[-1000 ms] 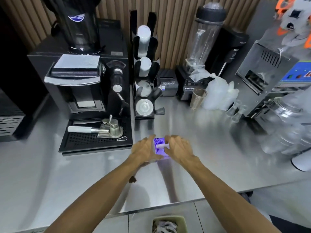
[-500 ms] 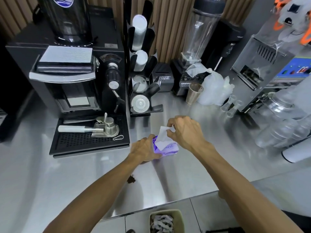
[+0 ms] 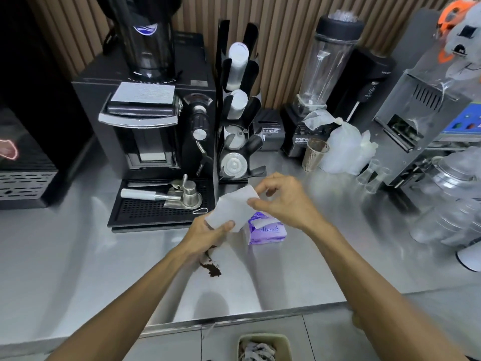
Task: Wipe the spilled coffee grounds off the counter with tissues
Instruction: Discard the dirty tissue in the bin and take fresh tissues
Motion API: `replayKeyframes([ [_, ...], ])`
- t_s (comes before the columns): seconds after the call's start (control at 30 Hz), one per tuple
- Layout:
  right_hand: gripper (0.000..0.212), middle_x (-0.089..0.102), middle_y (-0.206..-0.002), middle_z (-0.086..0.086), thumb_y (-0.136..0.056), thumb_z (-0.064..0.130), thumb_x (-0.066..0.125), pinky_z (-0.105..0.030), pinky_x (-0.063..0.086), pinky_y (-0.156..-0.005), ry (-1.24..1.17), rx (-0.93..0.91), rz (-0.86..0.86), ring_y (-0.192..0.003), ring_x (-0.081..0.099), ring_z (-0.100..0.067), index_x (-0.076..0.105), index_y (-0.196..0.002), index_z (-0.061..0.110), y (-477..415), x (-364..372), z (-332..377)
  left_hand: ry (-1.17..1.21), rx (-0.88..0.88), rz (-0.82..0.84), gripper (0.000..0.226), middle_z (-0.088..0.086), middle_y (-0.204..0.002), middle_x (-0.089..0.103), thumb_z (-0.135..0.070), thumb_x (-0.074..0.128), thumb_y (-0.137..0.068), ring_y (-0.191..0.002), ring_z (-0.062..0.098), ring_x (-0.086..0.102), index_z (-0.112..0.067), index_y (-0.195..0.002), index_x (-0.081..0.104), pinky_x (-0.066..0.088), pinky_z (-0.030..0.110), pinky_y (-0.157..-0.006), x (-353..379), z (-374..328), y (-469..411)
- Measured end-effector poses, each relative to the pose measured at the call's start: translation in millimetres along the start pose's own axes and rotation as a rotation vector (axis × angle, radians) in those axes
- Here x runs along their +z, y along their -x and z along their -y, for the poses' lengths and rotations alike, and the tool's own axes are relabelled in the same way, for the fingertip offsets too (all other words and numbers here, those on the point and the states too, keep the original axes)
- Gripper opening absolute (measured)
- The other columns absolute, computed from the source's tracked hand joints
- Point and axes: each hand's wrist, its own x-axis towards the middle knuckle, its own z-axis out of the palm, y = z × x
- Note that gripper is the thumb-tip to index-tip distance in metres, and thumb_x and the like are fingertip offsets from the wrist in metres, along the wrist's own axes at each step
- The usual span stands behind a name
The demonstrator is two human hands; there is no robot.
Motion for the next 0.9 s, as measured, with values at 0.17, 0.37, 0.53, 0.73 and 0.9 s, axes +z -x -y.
replayKeyframes([
  [0.17, 0.010, 0.074, -0.079, -0.005, -0.080, 0.010, 0.077, -0.020, 0.049, -0.056, -0.493, 0.234, 0.079, -0.064, 0.066, -0.010, 0.069, -0.083, 0.006, 9.3, 40.6, -10.2, -0.023, -0.105, -0.193, 0.031, 0.000, -0.099, 0.075, -0.037, 0.073, -0.080, -0.094, 0.019, 0.071, -0.014, -0.102, 0.072, 0.055, 0.043, -0.090, -40.6, 12.9, 40.9],
  [0.37, 0.019, 0.075, -0.085, -0.012, -0.073, 0.002, 0.080, -0.048, 0.057, -0.079, -0.661, 0.490, 0.128, -0.083, 0.072, -0.031, 0.066, -0.086, 0.006, 22.8, 103.8, -38.1, -0.063, -0.139, -0.354, 0.027, -0.009, -0.067, 0.070, -0.021, 0.074, -0.083, -0.054, -0.001, 0.062, 0.002, -0.095, 0.065, 0.047, 0.010, -0.053, -65.4, 26.7, 82.0],
  [0.53, 0.020, 0.074, -0.083, -0.014, -0.069, -0.006, 0.080, -0.039, 0.061, -0.070, -0.723, 0.555, 0.106, -0.068, 0.071, -0.022, 0.069, -0.085, -0.001, 35.3, 127.7, -47.2, -0.055, -0.209, -0.375, 0.031, 0.001, -0.100, 0.075, -0.022, 0.074, -0.083, -0.089, 0.013, 0.072, -0.008, -0.111, 0.071, 0.057, 0.024, -0.075, -81.5, 47.0, 103.4],
  [0.73, 0.016, 0.073, -0.095, -0.016, -0.085, -0.005, 0.067, -0.038, 0.060, -0.070, -0.714, 0.553, 0.132, -0.078, 0.072, -0.029, 0.074, -0.085, 0.010, 43.9, 139.6, -55.0, 0.089, -0.251, -0.355, 0.023, 0.008, -0.108, 0.073, -0.012, 0.064, -0.092, -0.095, 0.023, 0.069, -0.007, -0.114, 0.069, 0.057, 0.028, -0.067, -74.0, 56.2, 118.0],
  [0.9, 0.021, 0.070, -0.104, -0.019, -0.094, -0.011, 0.044, -0.051, 0.060, -0.066, -0.789, 0.590, 0.244, -0.083, 0.071, -0.040, 0.065, -0.095, -0.005, 53.6, 140.1, -50.1, 0.253, -0.288, -0.386, 0.024, 0.014, -0.106, 0.071, 0.009, 0.050, -0.091, -0.085, 0.027, 0.065, 0.004, -0.093, 0.073, 0.056, 0.028, -0.060, -60.6, 51.5, 123.5],
])
